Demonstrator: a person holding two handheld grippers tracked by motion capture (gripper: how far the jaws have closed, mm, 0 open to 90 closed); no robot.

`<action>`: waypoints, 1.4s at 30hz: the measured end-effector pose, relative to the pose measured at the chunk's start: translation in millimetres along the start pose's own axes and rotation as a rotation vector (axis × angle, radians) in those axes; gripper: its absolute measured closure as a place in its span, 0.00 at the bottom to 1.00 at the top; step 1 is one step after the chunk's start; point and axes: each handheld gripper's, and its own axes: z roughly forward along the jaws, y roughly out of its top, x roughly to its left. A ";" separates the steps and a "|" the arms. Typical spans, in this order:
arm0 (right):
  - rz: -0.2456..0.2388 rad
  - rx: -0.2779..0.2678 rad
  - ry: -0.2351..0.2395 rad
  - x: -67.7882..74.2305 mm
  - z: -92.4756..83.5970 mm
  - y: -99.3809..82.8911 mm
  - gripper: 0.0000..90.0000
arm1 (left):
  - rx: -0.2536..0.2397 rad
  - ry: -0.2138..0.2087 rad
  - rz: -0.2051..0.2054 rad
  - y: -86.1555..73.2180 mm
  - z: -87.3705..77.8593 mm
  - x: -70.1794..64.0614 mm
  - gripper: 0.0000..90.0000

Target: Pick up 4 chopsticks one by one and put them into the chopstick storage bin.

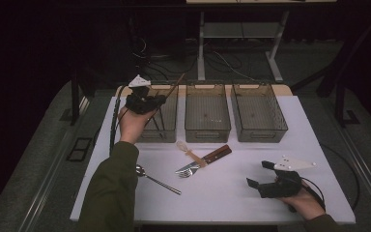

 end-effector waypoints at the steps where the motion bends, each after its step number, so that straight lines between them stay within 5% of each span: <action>1: -0.001 -0.001 0.000 0.0 -0.1 0.0 0.12 | -0.005 0.003 -0.009 0.6 2.3 2.8 0.95; 8: 0.000 -0.011 0.003 0.4 -1.0 0.7 0.12 | -0.023 0.034 -0.059 -5.5 17.9 21.7 0.95; 13: 0.001 -0.009 0.005 0.1 -1.1 0.2 0.12 | 0.013 0.082 -0.042 -13.7 27.8 30.7 0.95; 27: 0.005 -0.010 0.006 -0.4 -1.2 -0.1 0.12 | 0.036 0.104 -0.069 -23.6 43.1 40.4 0.93; 29: 0.003 -0.008 0.006 -0.9 -1.2 -0.2 0.12 | 0.044 0.124 -0.069 -23.4 44.5 40.5 0.77; 32: 0.003 -0.008 0.006 -0.8 -1.1 -0.3 0.12 | 0.058 0.147 -0.073 -23.6 43.7 41.0 0.68; 42: 0.000 -0.003 0.007 0.0 -0.1 -0.2 0.12 | 0.052 0.103 -0.046 -17.4 31.8 33.5 0.53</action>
